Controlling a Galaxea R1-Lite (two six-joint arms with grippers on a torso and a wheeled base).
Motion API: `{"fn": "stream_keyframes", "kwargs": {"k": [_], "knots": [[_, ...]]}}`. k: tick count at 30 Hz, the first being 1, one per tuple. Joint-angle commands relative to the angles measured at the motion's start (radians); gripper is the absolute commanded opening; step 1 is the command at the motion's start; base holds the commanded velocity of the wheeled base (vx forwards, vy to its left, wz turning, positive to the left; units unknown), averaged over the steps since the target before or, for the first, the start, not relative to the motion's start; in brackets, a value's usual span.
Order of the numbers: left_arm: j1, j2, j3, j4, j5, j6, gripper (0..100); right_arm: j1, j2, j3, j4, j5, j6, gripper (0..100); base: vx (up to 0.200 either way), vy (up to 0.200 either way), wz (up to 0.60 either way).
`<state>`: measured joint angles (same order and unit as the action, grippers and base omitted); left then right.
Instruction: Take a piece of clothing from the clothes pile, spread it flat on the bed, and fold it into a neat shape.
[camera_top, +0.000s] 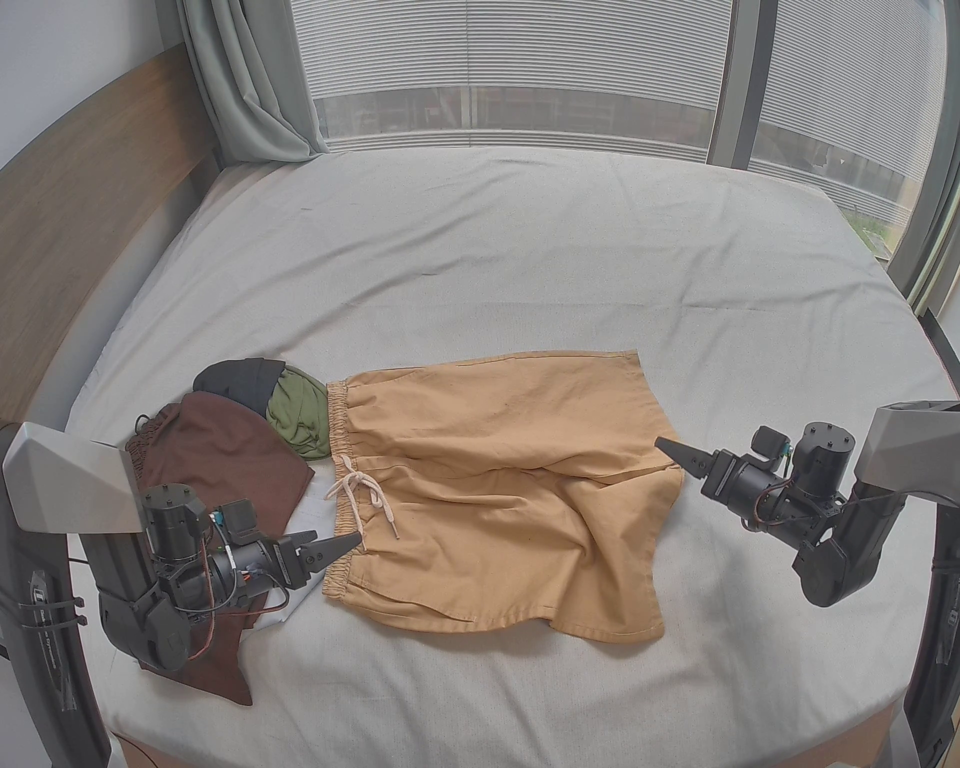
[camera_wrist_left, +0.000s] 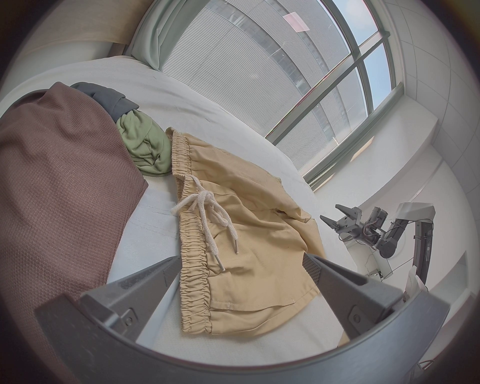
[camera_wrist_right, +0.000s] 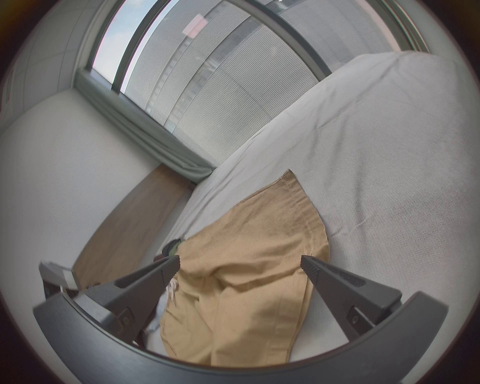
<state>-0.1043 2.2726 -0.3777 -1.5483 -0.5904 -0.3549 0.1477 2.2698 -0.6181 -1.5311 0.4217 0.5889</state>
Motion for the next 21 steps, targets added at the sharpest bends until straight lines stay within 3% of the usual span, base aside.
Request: {"fn": "stream_keyframes", "kwargs": {"k": [1, 4, 6, 21], "knots": [[0.0, 0.001, 0.011, 0.001, 0.0, 0.005, 100, 0.021, -0.018, 0.103, -0.003, 0.003, -0.115, 100, 0.0, 0.0, 0.0], [0.0, 0.007, 0.026, 0.001, -0.002, 0.03, 100, 0.036, -0.013, 0.175, -0.006, 0.02, -0.23, 100, 0.0, 0.0, 0.0], [0.0, 0.021, 0.036, 0.001, -0.008, 0.048, 100, 0.047, -0.015, 0.207, -0.006, 0.037, -0.261, 100, 0.0, 0.0, 0.0], [0.014, 0.116, 0.066, 0.001, -0.009, 0.134, 100, 0.076, -0.023, 0.232, -0.009, 0.048, -0.264, 100, 0.0, 0.0, 0.0]]}}
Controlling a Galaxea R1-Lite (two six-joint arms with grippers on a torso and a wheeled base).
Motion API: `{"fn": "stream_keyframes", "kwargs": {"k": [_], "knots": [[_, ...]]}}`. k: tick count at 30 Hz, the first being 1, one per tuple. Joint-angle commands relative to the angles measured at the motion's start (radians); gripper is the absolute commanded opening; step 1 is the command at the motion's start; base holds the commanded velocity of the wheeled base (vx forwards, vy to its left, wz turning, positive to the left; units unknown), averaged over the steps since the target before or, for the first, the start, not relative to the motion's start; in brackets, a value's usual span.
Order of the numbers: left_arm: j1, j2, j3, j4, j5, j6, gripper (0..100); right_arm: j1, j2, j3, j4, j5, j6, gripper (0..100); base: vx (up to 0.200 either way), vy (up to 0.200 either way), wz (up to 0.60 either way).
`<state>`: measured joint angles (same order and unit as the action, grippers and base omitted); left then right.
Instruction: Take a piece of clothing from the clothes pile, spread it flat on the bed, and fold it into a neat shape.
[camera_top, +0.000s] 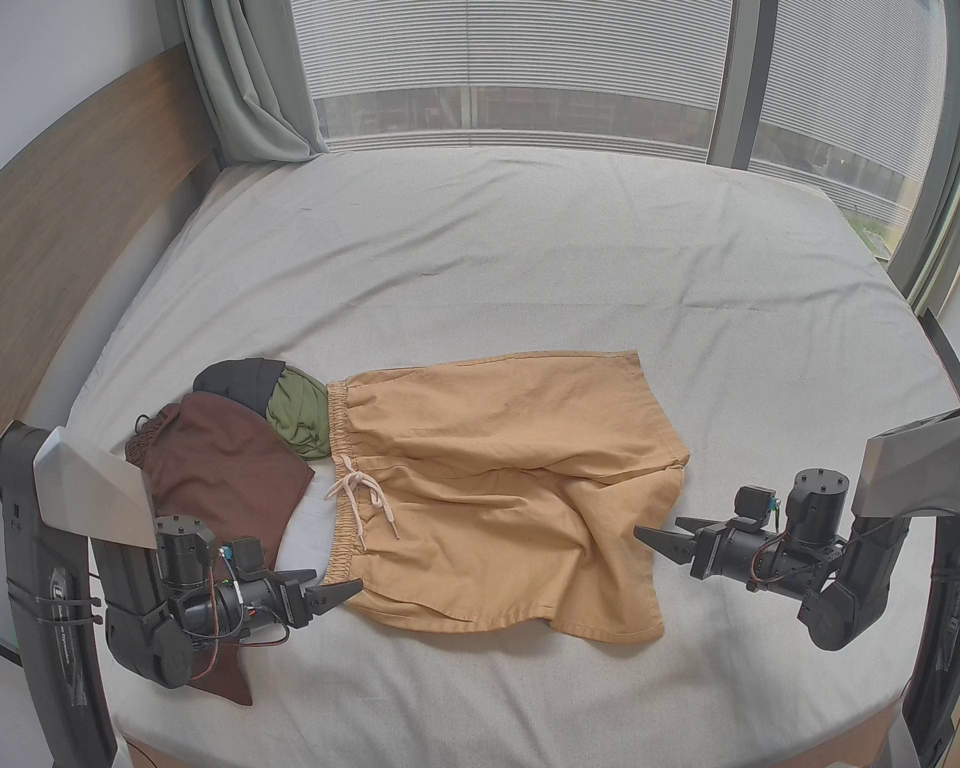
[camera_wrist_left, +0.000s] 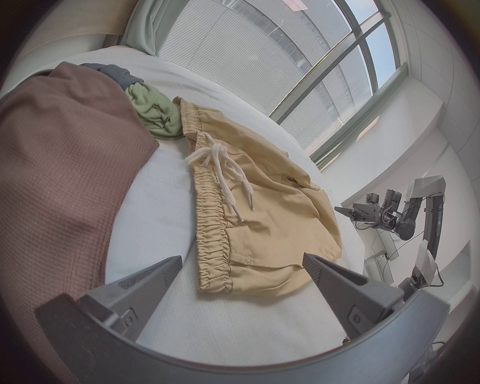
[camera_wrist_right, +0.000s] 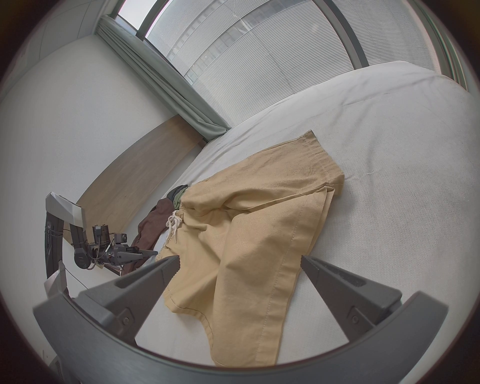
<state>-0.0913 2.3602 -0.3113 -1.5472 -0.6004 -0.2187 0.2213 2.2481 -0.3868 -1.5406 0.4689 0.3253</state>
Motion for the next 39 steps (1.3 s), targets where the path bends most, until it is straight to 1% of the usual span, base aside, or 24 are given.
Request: {"fn": "stream_keyframes", "kwargs": {"k": [1, 4, 7, 9, 13, 19, 23, 24, 33, 39], "knots": [[-0.001, 0.028, 0.0, -0.001, 0.001, -0.007, 100, 0.003, -0.001, 0.0, 0.001, 0.0, 0.0, 100, 0.0, 0.0, 0.0], [-0.002, 0.036, -0.008, 0.001, 0.002, -0.018, 100, 0.003, 0.001, 0.0, 0.001, 0.0, 0.0, 100, 0.0, 0.0, 0.0], [-0.008, 0.048, -0.011, -0.001, 0.01, -0.06, 100, 0.003, 0.001, -0.003, 0.001, 0.0, 0.0, 100, 0.0, 0.0, 0.0], [-0.013, 0.05, -0.011, -0.001, 0.011, -0.125, 100, 0.003, 0.001, -0.004, 0.001, 0.0, 0.0, 100, 0.0, 0.0, 0.0], [-0.021, 0.056, -0.04, 0.001, 0.019, -0.194, 100, 0.003, 0.001, -0.004, 0.001, 0.002, 0.0, 100, 0.0, 0.0, 0.0], [-0.035, 0.086, -0.072, 0.001, 0.068, -0.228, 100, 0.003, 0.001, -0.003, 0.001, 0.0, 0.0, 100, 0.0, 0.0, 0.0], [-0.038, 0.094, -0.074, 0.001, 0.068, -0.228, 100, 0.001, -0.001, -0.003, 0.001, 0.002, 0.0, 100, 0.0, 0.0, 0.0], [-0.039, 0.094, -0.075, 0.001, 0.068, -0.228, 0, 0.003, -0.001, -0.003, 0.001, 0.0, 0.0, 100, 0.0, 0.0, 0.0], [-0.042, 0.1, -0.091, 0.001, 0.068, -0.231, 0, 0.0, 0.001, 0.016, 0.001, 0.002, -0.002, 100, 0.0, 0.0, 0.0], [-0.045, 0.099, -0.091, -0.001, 0.068, -0.223, 0, -0.01, 0.011, 0.109, 0.002, 0.056, -0.003, 100, 0.0, 0.0, 0.0]]}}
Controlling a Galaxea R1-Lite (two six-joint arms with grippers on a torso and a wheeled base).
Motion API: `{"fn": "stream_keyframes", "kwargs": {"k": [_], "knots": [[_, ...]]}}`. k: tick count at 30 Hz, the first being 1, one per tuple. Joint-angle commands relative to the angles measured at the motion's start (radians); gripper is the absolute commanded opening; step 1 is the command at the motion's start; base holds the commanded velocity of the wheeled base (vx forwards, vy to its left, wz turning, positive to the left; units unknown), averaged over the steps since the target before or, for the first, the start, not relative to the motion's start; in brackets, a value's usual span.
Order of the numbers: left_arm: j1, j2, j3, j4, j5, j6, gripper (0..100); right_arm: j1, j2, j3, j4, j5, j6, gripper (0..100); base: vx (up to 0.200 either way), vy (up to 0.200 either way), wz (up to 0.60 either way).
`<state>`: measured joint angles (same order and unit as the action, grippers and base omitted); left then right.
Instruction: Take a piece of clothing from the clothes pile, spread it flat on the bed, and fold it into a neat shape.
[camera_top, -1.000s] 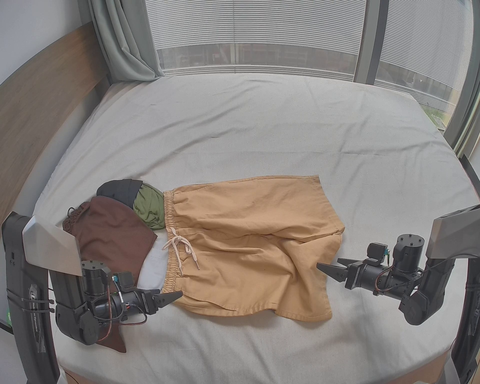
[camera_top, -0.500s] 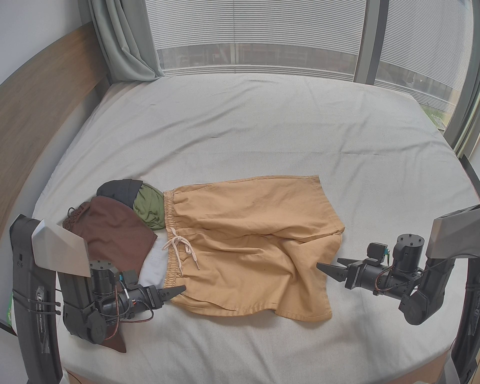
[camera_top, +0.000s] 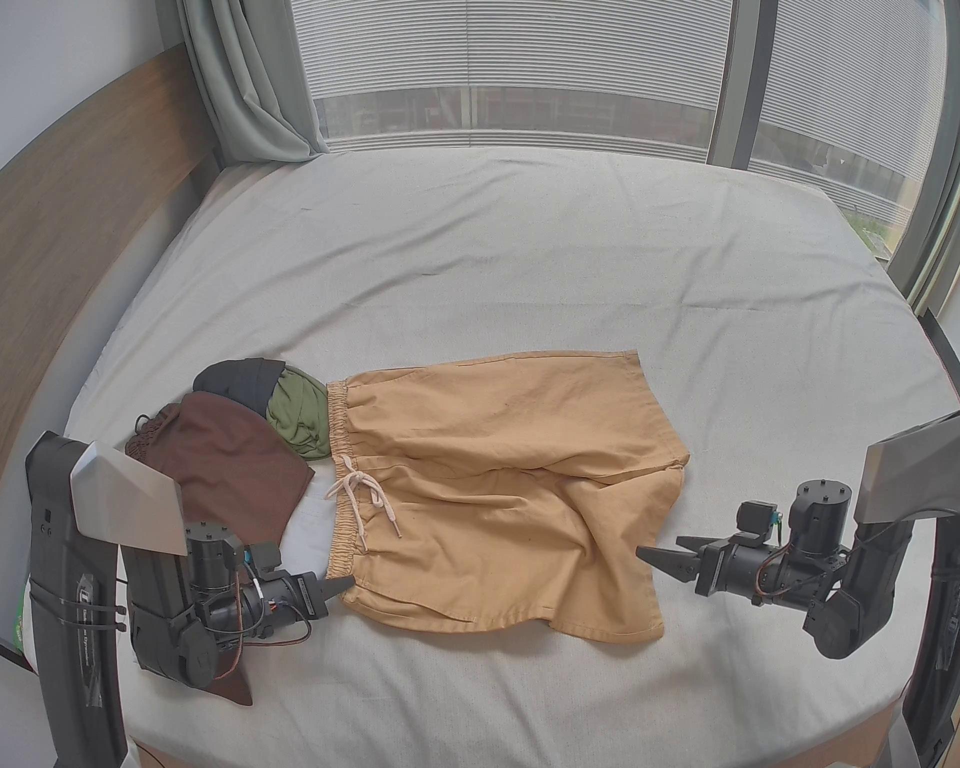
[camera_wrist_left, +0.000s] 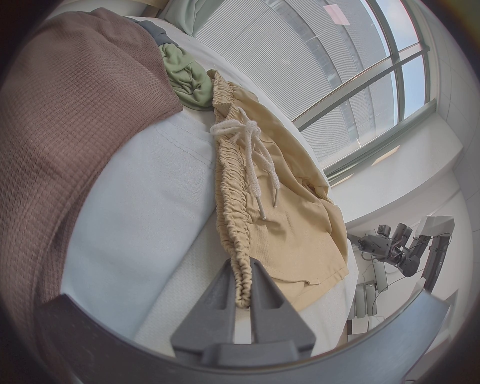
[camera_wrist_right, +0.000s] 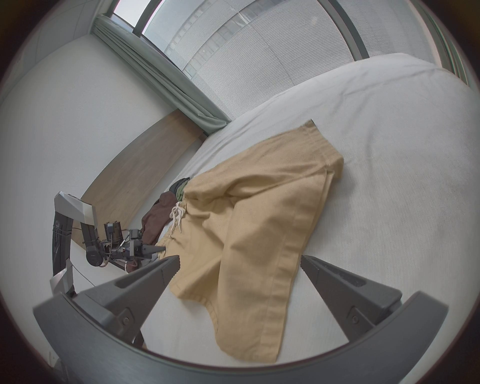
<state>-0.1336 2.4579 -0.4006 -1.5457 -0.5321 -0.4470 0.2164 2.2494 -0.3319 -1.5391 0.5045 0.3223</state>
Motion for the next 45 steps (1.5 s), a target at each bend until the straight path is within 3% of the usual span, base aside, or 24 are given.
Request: {"fn": "stream_keyframes", "kwargs": {"k": [1, 6, 13, 25, 41, 45], "knots": [[-0.004, 0.0, 0.0, -0.002, 0.0, 0.007, 0, -0.005, 0.016, 0.065, 0.001, 0.025, 0.0, 100, 0.0, 0.0, 0.0], [-0.004, -0.005, 0.002, -0.002, 0.0, 0.01, 0, -0.011, 0.064, 0.091, -0.001, 0.048, 0.0, 100, 0.0, 0.0, 0.0], [-0.003, -0.008, 0.002, -0.002, 0.0, 0.013, 0, -0.038, 0.115, 0.139, -0.001, 0.155, 0.003, 100, 0.0, 0.0, 0.0], [-0.001, -0.017, 0.003, -0.002, -0.002, 0.013, 0, -0.046, 0.196, 0.105, -0.001, 0.158, 0.02, 100, 0.0, 0.0, 0.0], [-0.003, -0.017, 0.003, -0.002, -0.002, 0.024, 0, 0.035, 0.228, 0.042, -0.003, 0.164, 0.184, 100, 0.0, 0.0, 0.0], [-0.003, -0.017, 0.003, -0.002, -0.002, 0.024, 0, 0.028, 0.203, 0.056, -0.004, 0.206, 0.19, 100, 0.0, 0.0, 0.0]]}}
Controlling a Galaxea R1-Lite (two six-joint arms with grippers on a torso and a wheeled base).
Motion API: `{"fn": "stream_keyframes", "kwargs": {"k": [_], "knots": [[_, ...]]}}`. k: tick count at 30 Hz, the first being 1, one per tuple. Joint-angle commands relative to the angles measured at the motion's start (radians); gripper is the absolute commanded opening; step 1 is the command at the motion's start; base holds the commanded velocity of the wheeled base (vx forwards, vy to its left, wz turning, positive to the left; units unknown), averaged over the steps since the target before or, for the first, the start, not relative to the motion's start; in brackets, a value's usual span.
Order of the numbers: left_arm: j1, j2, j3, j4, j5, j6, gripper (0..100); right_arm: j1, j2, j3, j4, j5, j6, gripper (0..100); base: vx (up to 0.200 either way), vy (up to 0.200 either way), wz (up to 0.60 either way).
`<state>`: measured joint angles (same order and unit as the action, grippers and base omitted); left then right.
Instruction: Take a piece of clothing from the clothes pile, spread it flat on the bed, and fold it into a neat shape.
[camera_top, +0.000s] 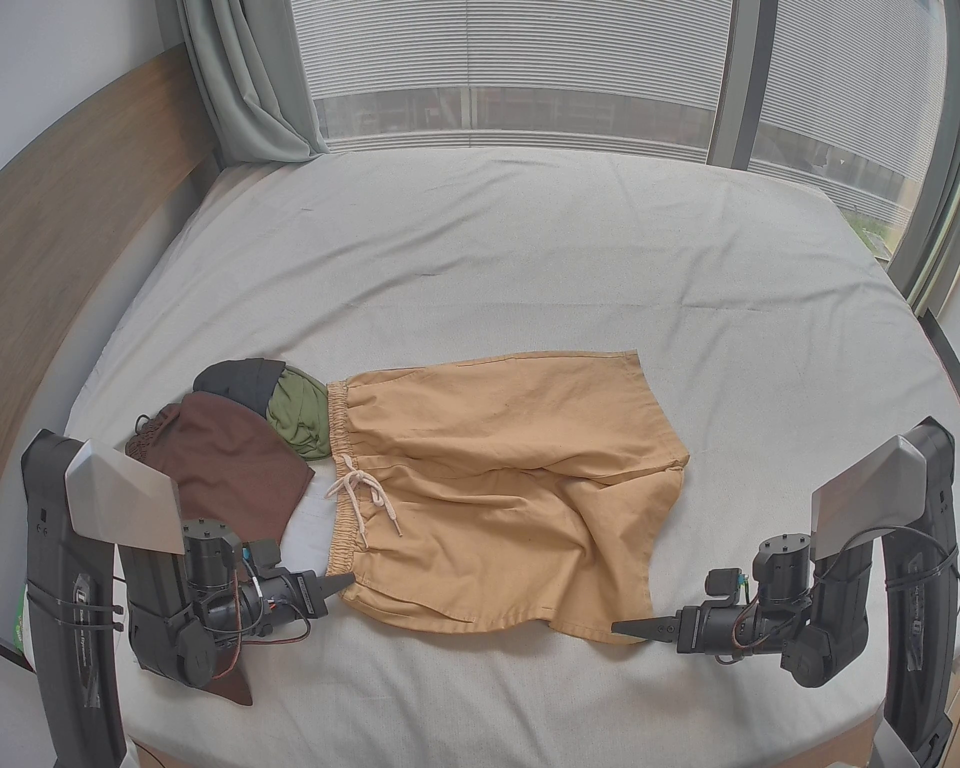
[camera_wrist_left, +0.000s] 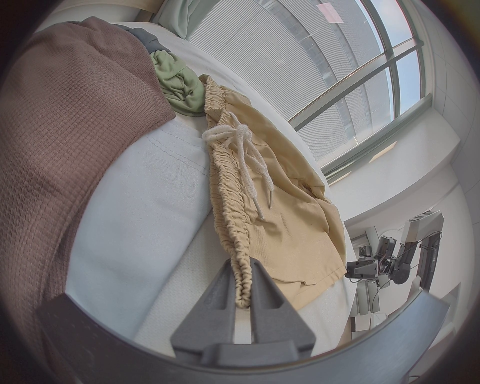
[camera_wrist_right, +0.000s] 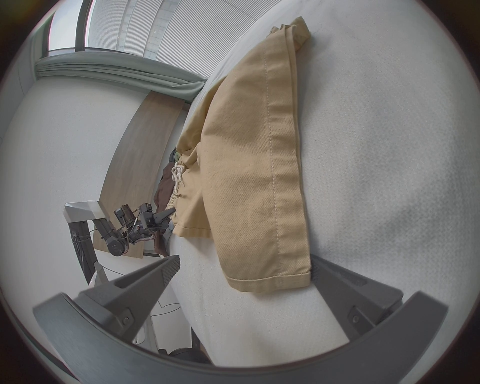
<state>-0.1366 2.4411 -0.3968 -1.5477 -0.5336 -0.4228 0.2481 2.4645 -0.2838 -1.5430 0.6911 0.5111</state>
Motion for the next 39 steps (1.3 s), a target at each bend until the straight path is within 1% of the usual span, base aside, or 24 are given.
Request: {"fn": "stream_keyframes", "kwargs": {"k": [1, 6, 10, 22, 23, 39], "knots": [[0.0, -0.001, 0.0, 0.0, 0.0, -0.001, 0, -0.007, -0.027, 0.009, 0.0, 0.025, 0.001, 100, 0.0, 0.0, 0.0], [0.0, 0.001, -0.004, 0.0, 0.0, -0.001, 0, -0.023, -0.117, 0.037, 0.001, 0.059, 0.003, 100, 0.0, 0.0, 0.0], [0.0, 0.003, -0.004, 0.0, 0.0, -0.001, 0, -0.027, -0.167, 0.052, 0.001, 0.061, 0.027, 100, 0.0, 0.0, 0.0], [0.0, 0.003, -0.004, 0.0, 0.0, 0.001, 0, -0.027, -0.154, 0.051, 0.001, 0.061, 0.026, 100, 0.0, 0.0, 0.0], [0.0, 0.004, -0.004, 0.0, 0.0, 0.001, 0, -0.027, -0.154, 0.051, 0.001, 0.061, 0.026, 0, 0.0, 0.0, 0.0], [0.0, 0.003, -0.004, 0.0, 0.0, 0.004, 0, -0.049, -0.15, 0.054, 0.001, 0.061, 0.015, 0, 0.0, 0.0, 0.0]]}}
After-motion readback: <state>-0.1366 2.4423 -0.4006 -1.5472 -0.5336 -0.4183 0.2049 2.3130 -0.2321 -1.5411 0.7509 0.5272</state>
